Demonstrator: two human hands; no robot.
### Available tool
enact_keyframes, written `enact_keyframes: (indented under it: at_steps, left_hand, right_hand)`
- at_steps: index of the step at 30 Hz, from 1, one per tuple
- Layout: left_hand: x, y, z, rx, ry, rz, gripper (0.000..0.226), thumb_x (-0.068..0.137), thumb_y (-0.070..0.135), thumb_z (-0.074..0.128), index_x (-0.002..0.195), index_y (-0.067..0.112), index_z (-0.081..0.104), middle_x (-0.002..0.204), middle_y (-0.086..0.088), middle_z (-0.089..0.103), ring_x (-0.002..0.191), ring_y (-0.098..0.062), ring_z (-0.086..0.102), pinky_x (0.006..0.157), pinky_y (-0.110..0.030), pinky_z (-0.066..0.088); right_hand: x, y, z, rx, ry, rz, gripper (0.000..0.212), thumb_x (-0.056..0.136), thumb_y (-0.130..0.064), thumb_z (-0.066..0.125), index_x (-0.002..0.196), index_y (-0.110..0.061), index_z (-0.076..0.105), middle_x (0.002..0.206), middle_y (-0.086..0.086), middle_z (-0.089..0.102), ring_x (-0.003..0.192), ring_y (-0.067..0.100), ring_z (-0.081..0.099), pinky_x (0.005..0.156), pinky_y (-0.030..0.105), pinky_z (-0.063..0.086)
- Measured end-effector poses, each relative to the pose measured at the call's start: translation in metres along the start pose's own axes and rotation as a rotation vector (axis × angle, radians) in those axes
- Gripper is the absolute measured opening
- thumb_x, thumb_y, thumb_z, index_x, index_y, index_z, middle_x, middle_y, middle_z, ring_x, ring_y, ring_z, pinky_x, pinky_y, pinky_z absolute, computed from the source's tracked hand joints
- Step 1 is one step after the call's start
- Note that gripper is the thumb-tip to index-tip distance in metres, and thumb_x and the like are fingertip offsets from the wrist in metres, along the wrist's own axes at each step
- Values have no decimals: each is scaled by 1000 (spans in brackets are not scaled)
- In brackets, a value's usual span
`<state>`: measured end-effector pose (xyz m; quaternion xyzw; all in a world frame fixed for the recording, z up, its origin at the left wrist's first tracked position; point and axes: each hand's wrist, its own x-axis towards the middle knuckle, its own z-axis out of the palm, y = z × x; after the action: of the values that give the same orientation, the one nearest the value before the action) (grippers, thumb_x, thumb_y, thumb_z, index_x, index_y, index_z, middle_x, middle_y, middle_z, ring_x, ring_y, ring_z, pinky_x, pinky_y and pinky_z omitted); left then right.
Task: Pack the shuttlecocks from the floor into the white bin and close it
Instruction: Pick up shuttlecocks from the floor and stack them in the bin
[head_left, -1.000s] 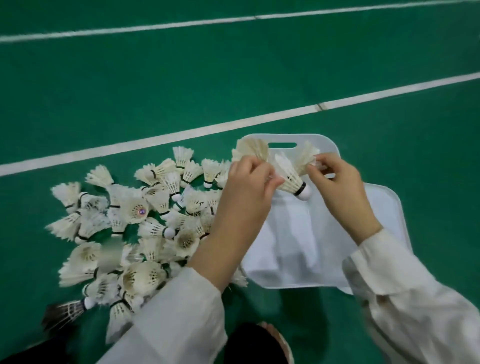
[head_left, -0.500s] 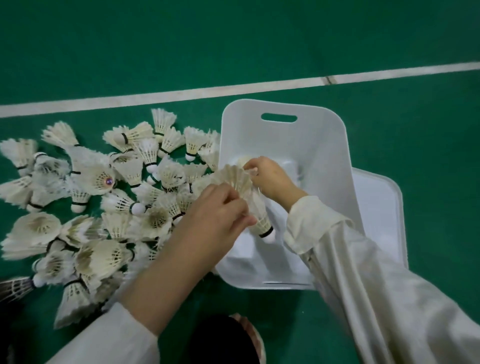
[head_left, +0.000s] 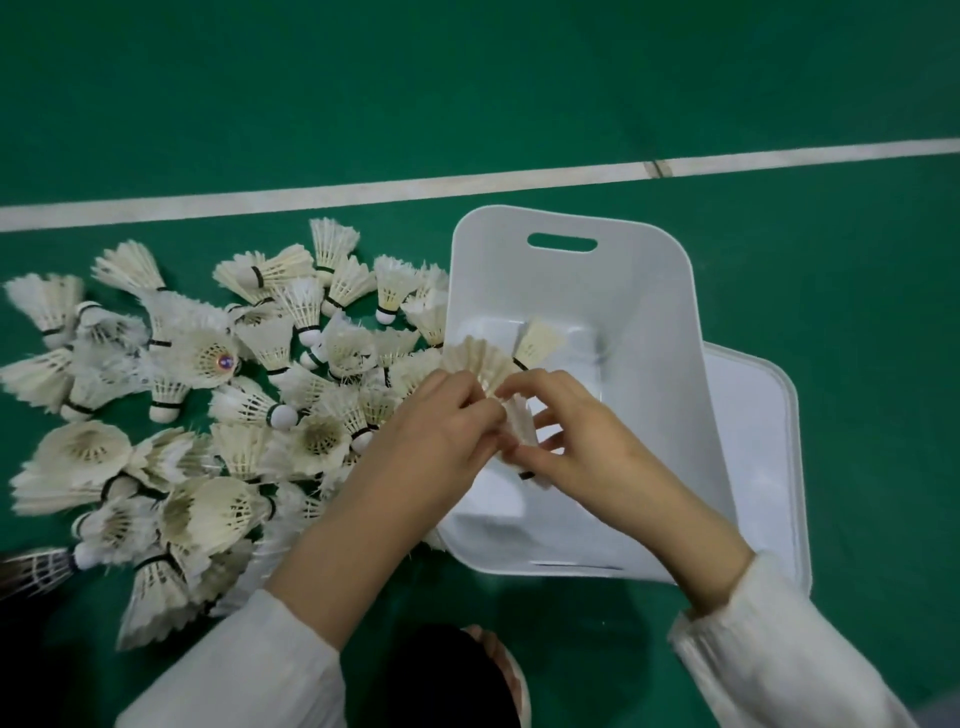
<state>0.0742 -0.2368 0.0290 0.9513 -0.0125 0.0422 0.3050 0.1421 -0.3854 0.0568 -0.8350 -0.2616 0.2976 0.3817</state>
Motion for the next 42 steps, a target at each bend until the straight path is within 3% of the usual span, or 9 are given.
enact_keyframes:
  at_steps: [6, 9, 13, 22, 26, 31, 34, 38, 42]
  left_hand:
    - [2, 0, -21, -21, 60, 38, 38, 91, 35, 39, 114, 14, 62, 102, -4, 60, 96, -10, 43, 78, -29, 45]
    - [6, 3, -39, -186, 145, -211, 33, 95, 20, 47, 128, 25, 43, 107, 7, 53, 100, -3, 44, 75, -18, 37]
    - [2, -1, -52, -251, 177, -247, 13, 92, 22, 53, 102, 27, 46, 86, 15, 55, 81, -5, 53, 66, -12, 40]
    - [-16, -12, -52, -130, 202, -138, 12, 89, 28, 53, 92, 17, 58, 85, 20, 46, 85, -4, 42, 79, -7, 32]
    - [-23, -12, -57, -191, 228, -217, 5, 92, 19, 51, 91, 24, 50, 85, 21, 45, 79, -5, 40, 77, -6, 32]
    - [-13, 2, -61, -187, 201, -136, 4, 93, 15, 51, 89, 18, 51, 84, 11, 45, 83, -8, 40, 78, -12, 32]
    - [-6, 9, -63, -175, 242, -71, 7, 90, 18, 56, 94, 14, 59, 97, 9, 48, 95, -10, 45, 84, -12, 34]
    - [-2, 0, -66, -263, 391, -212, 24, 90, 18, 55, 114, 18, 55, 113, 10, 40, 99, -3, 49, 91, -17, 41]
    - [-3, -38, -31, -119, 84, -433, 28, 92, 29, 51, 117, 16, 53, 116, 4, 45, 89, -6, 53, 85, -24, 42]
  right_hand:
    - [6, -6, -16, 50, -43, -24, 61, 80, -11, 67, 120, -48, 39, 114, -10, 45, 92, 10, 56, 75, 21, 55]
    - [18, 1, -27, 97, 88, 15, 63, 81, -5, 67, 119, -47, 40, 111, -7, 45, 88, 9, 56, 70, 11, 52]
    - [68, 30, -18, -117, 288, 174, 24, 80, -16, 68, 99, -20, 53, 109, 5, 45, 86, 18, 58, 57, 8, 43]
    - [135, 56, 25, -320, 178, 319, 47, 85, -14, 58, 130, -13, 44, 132, 15, 40, 116, 34, 48, 99, 35, 40]
    - [93, 4, 4, -28, 383, 48, 43, 92, -1, 35, 130, -20, 43, 93, 4, 56, 71, 8, 53, 65, 21, 42]
    - [27, -53, -5, 22, -7, -236, 36, 91, -13, 52, 116, -39, 46, 65, -4, 43, 58, 9, 40, 56, 22, 42]
    - [24, -51, -9, -94, 39, -206, 8, 89, -22, 59, 93, -24, 52, 66, 5, 48, 61, 19, 46, 64, 41, 45]
    - [26, -26, -28, 19, 395, -70, 20, 88, -20, 61, 74, -27, 48, 69, 1, 53, 63, 17, 50, 63, 30, 42]
    - [47, 26, -27, -195, 388, 241, 14, 86, -26, 60, 77, -20, 50, 63, -9, 47, 66, 18, 47, 59, 30, 33]
